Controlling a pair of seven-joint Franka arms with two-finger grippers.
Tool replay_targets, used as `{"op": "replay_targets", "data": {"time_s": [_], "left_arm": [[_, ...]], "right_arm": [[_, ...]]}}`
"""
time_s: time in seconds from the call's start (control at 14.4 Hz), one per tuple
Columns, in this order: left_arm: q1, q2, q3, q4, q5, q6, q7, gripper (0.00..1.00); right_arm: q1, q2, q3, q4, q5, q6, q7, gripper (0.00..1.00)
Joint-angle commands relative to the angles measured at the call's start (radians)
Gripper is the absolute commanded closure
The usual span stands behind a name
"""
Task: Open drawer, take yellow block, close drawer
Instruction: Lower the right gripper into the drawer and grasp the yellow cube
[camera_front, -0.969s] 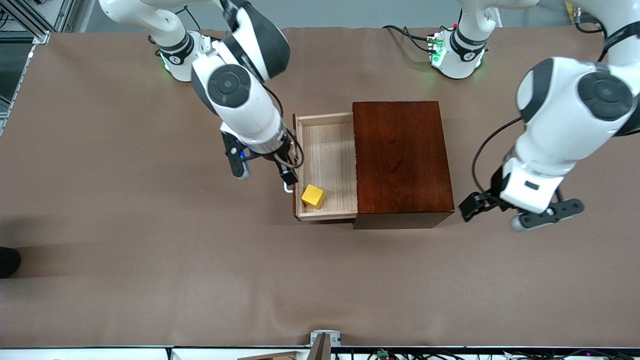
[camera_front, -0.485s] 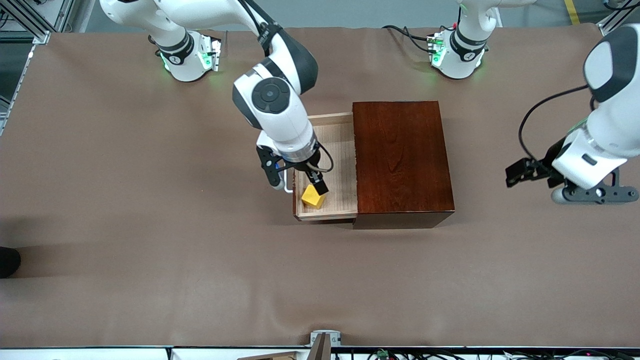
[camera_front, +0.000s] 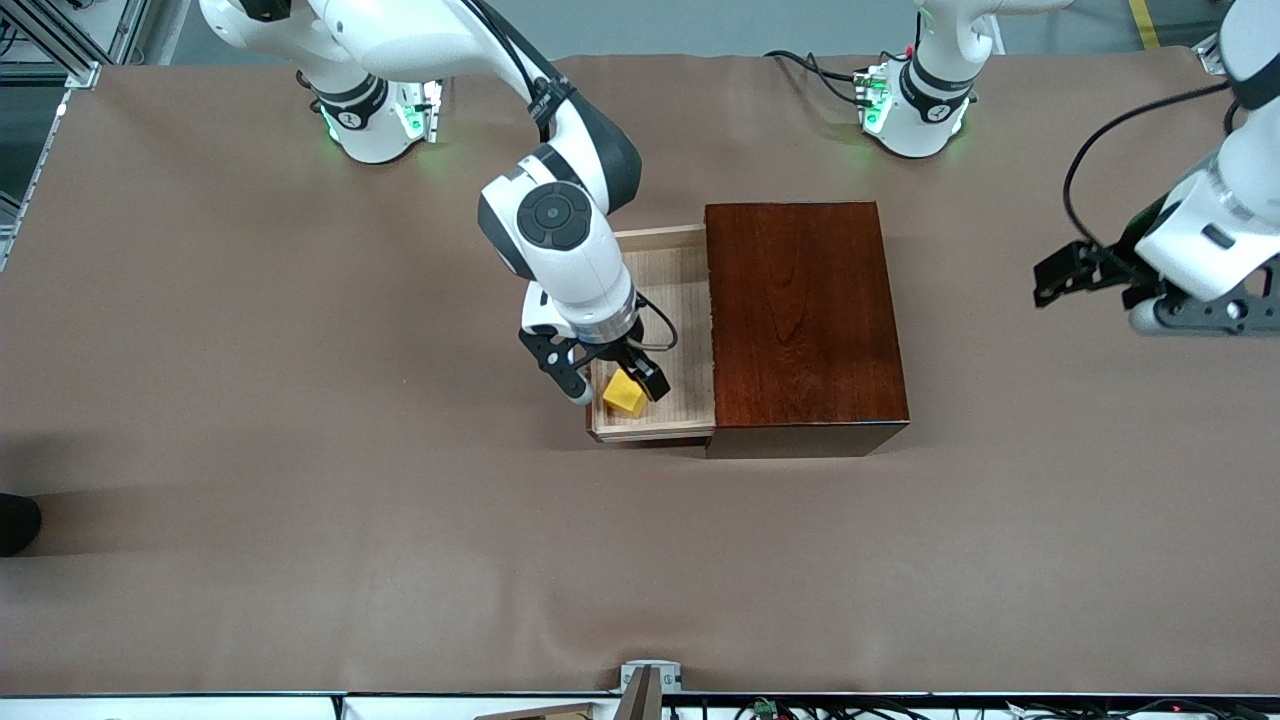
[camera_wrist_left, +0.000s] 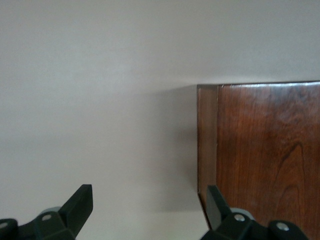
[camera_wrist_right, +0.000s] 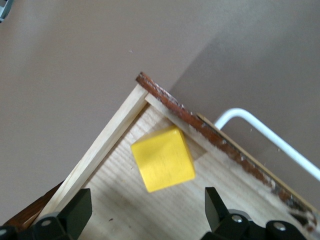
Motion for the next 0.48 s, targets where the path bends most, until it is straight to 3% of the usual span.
{"op": "replay_targets", "data": {"time_s": [0.0,0.42], "left_arm": [[0.0,-0.066,0.007,-0.061,-0.002,-0.009,0.015,0.0],[0.009,-0.111,0.002,-0.1,-0.003,0.028,0.007,0.0]], "right_arm": [[-0.007,0.017,0.003,0.005,-0.011,0.002,-0.031,0.0],[-0.009,0.028,0.004,-0.023,-0.008,0.004,-0.03,0.0]]}}
